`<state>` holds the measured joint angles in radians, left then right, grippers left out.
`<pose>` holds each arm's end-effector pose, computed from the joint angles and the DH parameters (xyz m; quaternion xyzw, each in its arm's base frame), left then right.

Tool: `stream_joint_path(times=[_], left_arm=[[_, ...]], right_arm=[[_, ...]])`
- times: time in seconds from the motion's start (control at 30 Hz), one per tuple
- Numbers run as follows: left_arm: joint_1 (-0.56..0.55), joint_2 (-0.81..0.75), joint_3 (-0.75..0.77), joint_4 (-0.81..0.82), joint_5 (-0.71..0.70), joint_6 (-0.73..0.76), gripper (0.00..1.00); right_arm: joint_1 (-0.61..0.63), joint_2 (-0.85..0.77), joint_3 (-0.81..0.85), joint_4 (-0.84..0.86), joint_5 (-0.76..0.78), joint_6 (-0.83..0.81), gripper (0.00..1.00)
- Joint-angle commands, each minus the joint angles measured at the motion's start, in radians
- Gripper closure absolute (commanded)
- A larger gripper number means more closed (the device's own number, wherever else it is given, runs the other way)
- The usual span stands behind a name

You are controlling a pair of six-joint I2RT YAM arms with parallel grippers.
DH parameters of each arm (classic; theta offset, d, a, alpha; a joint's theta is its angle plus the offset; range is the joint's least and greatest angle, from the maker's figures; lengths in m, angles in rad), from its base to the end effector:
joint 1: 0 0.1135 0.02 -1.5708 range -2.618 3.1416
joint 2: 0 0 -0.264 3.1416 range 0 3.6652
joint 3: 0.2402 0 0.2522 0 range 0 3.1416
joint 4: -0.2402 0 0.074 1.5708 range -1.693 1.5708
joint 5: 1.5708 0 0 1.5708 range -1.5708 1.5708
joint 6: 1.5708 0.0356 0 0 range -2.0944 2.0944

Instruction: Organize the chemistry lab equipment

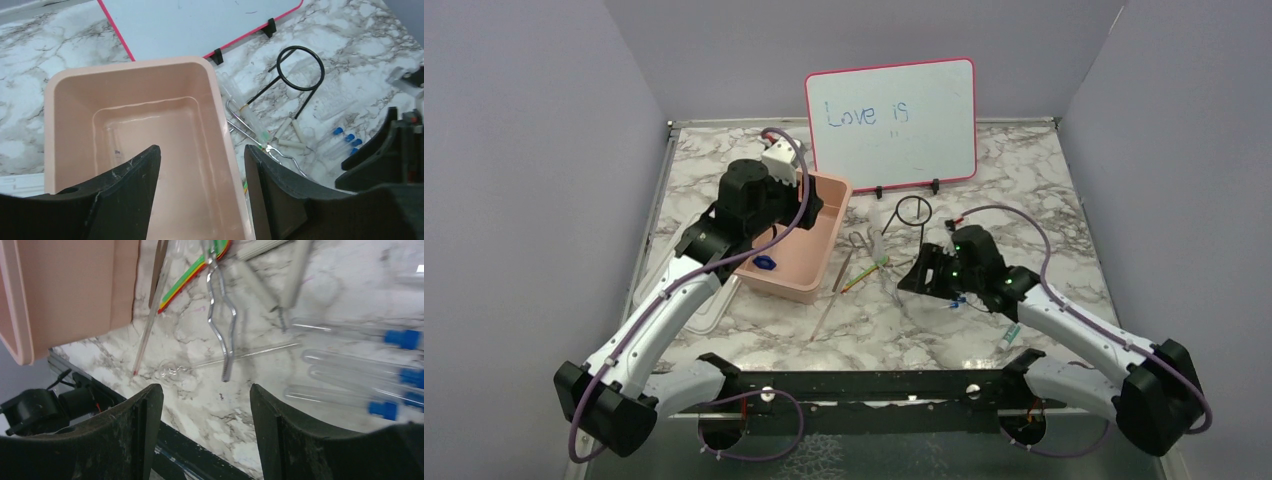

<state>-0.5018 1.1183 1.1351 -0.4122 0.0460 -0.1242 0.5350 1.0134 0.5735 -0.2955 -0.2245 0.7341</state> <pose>0.2180 -0.1215 0.3728 0.1687 0.8148 -0.1889 0.5215 0.1750 0.1129 0.2146 0.0451 0.9083 0.3214 0.2639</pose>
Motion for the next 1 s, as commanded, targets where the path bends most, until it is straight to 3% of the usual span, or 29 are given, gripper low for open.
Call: stream_joint_path(times=[0.0, 0.23, 0.4, 0.53, 0.97], left_arm=[[-0.004, -0.102, -0.122, 0.201, 0.086, -0.045, 0.33], [-0.003, -0.129, -0.199, 0.288, 0.146, -0.061, 0.32], [-0.003, -0.139, -0.213, 0.294, 0.123, -0.058, 0.32], [-0.003, -0.138, -0.214, 0.293, 0.133, -0.055, 0.31], [-0.003, -0.138, -0.222, 0.282, 0.113, -0.053, 0.31]], right_arm=[[0.177, 0.116, 0.073, -0.011, 0.251, 0.135, 0.31], [0.363, 0.244, 0.146, -0.15, 0.521, 0.435, 0.38], [0.418, 0.345, 0.217, -0.287, 0.596, 0.694, 0.39], [0.443, 0.399, 0.218, -0.256, 0.592, 0.843, 0.4], [0.519, 0.631, 0.417, -0.4, 0.693, 1.092, 0.49]])
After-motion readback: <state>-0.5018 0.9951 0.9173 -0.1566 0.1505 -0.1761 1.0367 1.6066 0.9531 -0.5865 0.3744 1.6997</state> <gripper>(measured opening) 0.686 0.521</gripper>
